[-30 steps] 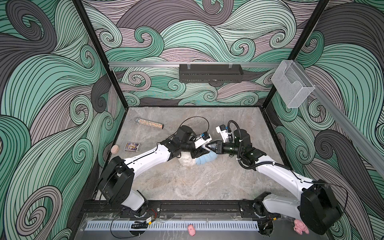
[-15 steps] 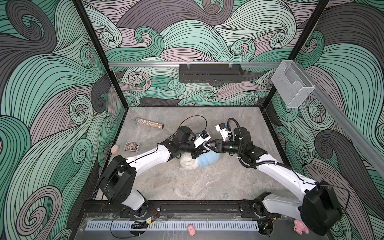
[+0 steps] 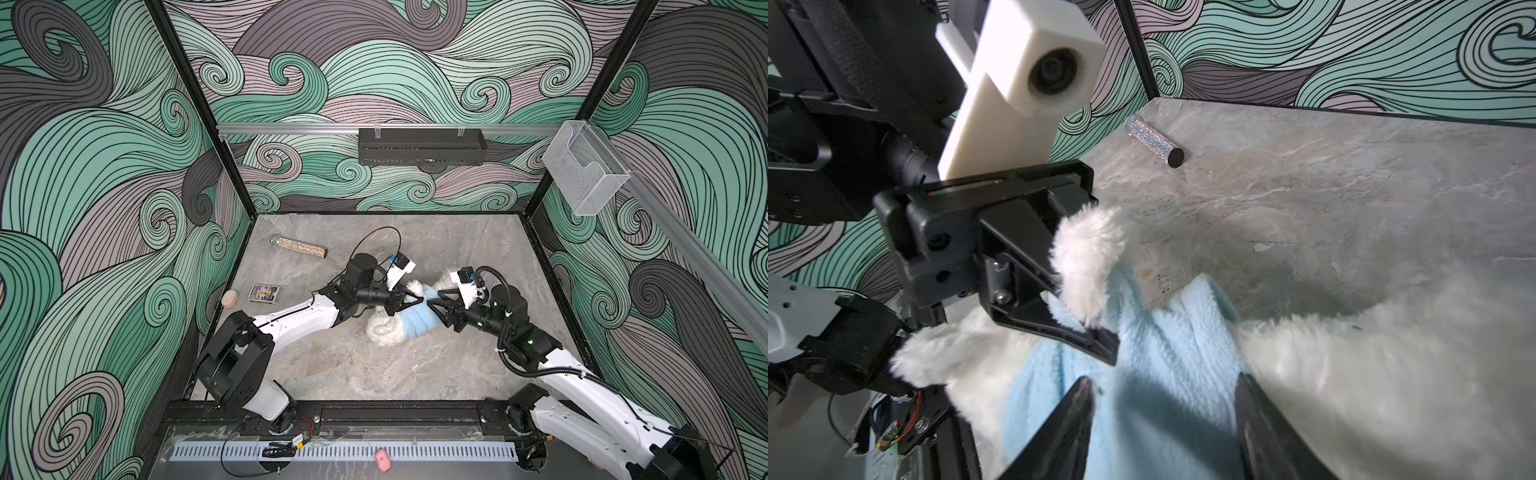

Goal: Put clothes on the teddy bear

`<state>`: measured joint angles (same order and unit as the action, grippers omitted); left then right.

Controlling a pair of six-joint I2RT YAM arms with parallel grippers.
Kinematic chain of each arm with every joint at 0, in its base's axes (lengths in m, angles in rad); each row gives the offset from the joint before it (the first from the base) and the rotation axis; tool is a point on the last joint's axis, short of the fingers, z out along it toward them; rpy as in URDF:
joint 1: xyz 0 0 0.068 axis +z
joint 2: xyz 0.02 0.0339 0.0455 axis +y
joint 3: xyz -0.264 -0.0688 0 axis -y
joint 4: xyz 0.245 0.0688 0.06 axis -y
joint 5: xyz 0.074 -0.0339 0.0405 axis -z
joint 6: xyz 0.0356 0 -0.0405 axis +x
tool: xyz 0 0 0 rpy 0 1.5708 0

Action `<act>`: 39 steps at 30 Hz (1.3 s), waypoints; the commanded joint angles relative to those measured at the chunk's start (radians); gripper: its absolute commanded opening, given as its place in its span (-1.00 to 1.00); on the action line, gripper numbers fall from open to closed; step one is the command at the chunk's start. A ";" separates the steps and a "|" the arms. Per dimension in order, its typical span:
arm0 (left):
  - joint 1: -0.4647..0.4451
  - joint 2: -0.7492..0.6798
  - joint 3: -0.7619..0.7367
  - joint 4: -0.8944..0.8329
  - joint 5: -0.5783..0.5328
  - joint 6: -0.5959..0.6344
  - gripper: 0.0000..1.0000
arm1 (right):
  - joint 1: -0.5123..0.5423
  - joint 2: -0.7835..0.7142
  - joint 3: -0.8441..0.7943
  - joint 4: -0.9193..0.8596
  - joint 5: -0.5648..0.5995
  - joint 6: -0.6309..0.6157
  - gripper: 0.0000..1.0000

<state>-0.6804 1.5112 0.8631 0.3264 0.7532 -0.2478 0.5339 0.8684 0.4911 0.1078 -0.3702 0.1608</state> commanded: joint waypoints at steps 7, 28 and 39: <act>-0.001 0.109 -0.061 0.295 0.058 -0.209 -0.89 | 0.006 0.161 -0.146 0.156 0.171 0.036 -0.24; 0.048 -0.056 -0.040 -0.081 0.002 0.143 -1.00 | 0.016 -0.050 -0.130 0.017 0.263 -0.007 -0.23; 0.015 -0.129 0.043 -0.280 -0.332 0.728 -1.00 | -0.013 -0.076 0.083 -0.239 0.401 -0.035 0.05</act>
<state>-0.6483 1.3617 0.8600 0.0975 0.5304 0.2352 0.5278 0.7807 0.5297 -0.0261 -0.0463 0.1410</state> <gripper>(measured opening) 0.104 0.523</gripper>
